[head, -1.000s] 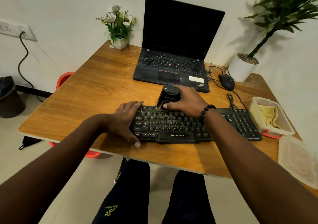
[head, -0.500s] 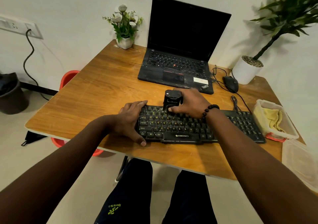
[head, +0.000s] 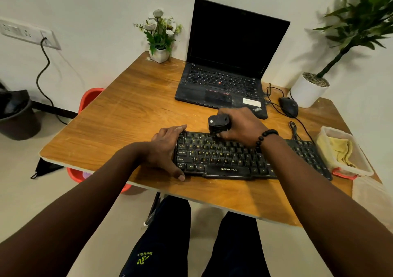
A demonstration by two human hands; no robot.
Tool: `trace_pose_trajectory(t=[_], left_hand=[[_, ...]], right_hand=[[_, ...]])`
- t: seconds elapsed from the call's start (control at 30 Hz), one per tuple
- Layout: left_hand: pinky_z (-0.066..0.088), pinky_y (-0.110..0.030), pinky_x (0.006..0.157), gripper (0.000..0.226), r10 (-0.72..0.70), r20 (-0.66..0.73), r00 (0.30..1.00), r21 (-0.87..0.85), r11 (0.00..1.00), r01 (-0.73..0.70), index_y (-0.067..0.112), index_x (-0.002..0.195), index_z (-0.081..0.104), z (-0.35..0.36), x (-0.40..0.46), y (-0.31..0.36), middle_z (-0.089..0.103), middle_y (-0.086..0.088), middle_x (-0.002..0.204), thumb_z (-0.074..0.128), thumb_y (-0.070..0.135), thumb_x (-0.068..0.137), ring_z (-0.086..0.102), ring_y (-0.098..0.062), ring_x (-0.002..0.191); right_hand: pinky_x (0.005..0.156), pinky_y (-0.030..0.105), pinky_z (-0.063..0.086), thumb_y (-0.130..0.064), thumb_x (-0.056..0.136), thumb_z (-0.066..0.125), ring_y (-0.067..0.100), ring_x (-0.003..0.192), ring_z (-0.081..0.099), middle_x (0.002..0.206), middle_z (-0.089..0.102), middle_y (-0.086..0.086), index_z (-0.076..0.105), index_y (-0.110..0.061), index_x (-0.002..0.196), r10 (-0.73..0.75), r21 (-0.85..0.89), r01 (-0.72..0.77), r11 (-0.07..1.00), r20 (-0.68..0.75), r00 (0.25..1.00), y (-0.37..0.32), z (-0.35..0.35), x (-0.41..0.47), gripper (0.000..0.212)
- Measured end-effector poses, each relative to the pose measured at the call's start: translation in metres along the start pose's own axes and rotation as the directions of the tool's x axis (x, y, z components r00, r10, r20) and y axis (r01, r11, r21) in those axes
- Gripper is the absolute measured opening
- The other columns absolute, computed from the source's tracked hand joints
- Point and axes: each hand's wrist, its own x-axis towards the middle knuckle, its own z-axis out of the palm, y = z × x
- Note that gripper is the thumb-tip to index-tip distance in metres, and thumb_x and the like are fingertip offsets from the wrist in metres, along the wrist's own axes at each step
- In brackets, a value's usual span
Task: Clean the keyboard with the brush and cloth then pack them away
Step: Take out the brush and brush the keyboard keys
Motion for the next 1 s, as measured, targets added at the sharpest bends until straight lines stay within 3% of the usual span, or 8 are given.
trace_pose_trajectory(t=[0.1, 0.27, 0.33, 0.4, 0.57, 0.7, 0.87, 1.0], left_hand=[[0.01, -0.05, 0.12, 0.15, -0.005, -0.003, 1.0, -0.011, 1.0, 0.005, 0.028, 0.156, -0.017, 0.001, -0.001, 0.001, 0.0, 0.005, 0.162, 0.091, 0.056, 0.054, 0.001, -0.024, 0.147], [0.011, -0.05, 0.12, 0.149, -0.022, 0.006, 1.0, -0.01, 1.0, 0.022, 0.028, 0.156, -0.017, -0.001, -0.002, 0.004, -0.001, 0.005, 0.162, 0.091, 0.054, 0.056, 0.001, -0.025, 0.148], [0.011, -0.05, 0.12, 0.149, -0.023, 0.007, 1.0, -0.023, 0.999, 0.023, 0.028, 0.156, -0.017, -0.001, -0.002, 0.005, -0.001, 0.006, 0.162, 0.091, 0.053, 0.056, 0.001, -0.024, 0.147], [0.011, -0.05, 0.12, 0.15, -0.018, -0.001, 1.0, -0.018, 1.0, 0.018, 0.028, 0.156, -0.017, -0.001, -0.001, 0.003, 0.0, 0.006, 0.162, 0.091, 0.054, 0.055, 0.001, -0.023, 0.146], [0.011, -0.05, 0.12, 0.152, -0.021, 0.002, 1.0, -0.004, 1.0, 0.021, 0.03, 0.155, -0.018, 0.001, 0.003, -0.002, -0.001, 0.008, 0.162, 0.09, 0.06, 0.053, 0.0, -0.023, 0.147], [0.013, -0.05, 0.121, 0.153, -0.013, -0.005, 1.0, 0.007, 1.0, 0.013, 0.028, 0.155, -0.018, 0.003, 0.005, -0.004, 0.0, 0.006, 0.162, 0.089, 0.063, 0.051, 0.001, -0.022, 0.146], [0.013, -0.051, 0.121, 0.153, -0.007, -0.011, 1.0, 0.013, 1.0, 0.007, 0.028, 0.155, -0.016, 0.002, 0.006, -0.003, 0.002, 0.006, 0.162, 0.089, 0.063, 0.051, 0.002, -0.022, 0.146], [0.013, -0.051, 0.121, 0.153, -0.012, -0.015, 1.0, 0.022, 1.0, 0.012, 0.027, 0.155, -0.017, 0.003, 0.006, -0.003, 0.002, 0.006, 0.162, 0.089, 0.063, 0.051, 0.003, -0.023, 0.146]], right_hand=[[0.083, 0.031, 0.053, -0.027, 0.075, 0.079, 0.012, 0.094, 0.062, 0.106, 0.068, -0.003, 0.061, -0.018, 0.114, 0.021, 0.187, -0.021, 0.982, 0.005, 1.0, -0.003, 0.006, -0.002, 0.043], [0.077, 0.026, 0.052, -0.023, 0.076, 0.078, 0.012, 0.092, 0.061, 0.101, 0.067, -0.001, 0.061, -0.015, 0.107, 0.065, 0.078, -0.057, 0.995, -0.108, 0.992, -0.004, 0.012, 0.007, 0.037], [0.069, 0.016, 0.047, -0.031, 0.076, 0.078, 0.006, 0.086, 0.059, 0.097, 0.064, -0.008, 0.059, -0.02, 0.11, 0.082, 0.174, -0.064, 0.983, -0.096, 0.992, -0.008, 0.012, 0.007, 0.04], [0.069, 0.017, 0.048, -0.036, 0.076, 0.077, 0.006, 0.087, 0.058, 0.103, 0.065, -0.007, 0.057, -0.022, 0.118, 0.065, 0.215, -0.057, 0.975, -0.033, 0.997, -0.013, 0.017, 0.005, 0.048], [0.072, 0.025, 0.049, -0.023, 0.079, 0.075, 0.018, 0.095, 0.061, 0.109, 0.065, 0.003, 0.058, -0.014, 0.114, 0.106, 0.017, -0.105, 0.994, -0.119, 0.987, -0.016, 0.02, 0.014, 0.041], [0.059, 0.012, 0.043, -0.034, 0.077, 0.077, 0.003, 0.083, 0.059, 0.099, 0.062, -0.011, 0.057, -0.022, 0.119, 0.096, 0.268, -0.089, 0.959, -0.01, 0.995, -0.019, 0.018, 0.004, 0.048], [0.074, 0.021, 0.046, -0.027, 0.076, 0.078, 0.012, 0.096, 0.061, 0.105, 0.067, -0.004, 0.061, -0.02, 0.11, 0.029, 0.113, -0.022, 0.993, -0.059, 0.998, -0.024, 0.019, 0.01, 0.039], [0.075, 0.02, 0.047, -0.029, 0.076, 0.078, 0.008, 0.092, 0.06, 0.102, 0.066, -0.006, 0.06, -0.02, 0.111, -0.003, 0.218, 0.008, 0.976, -0.024, 1.0, -0.03, 0.014, 0.012, 0.04]])
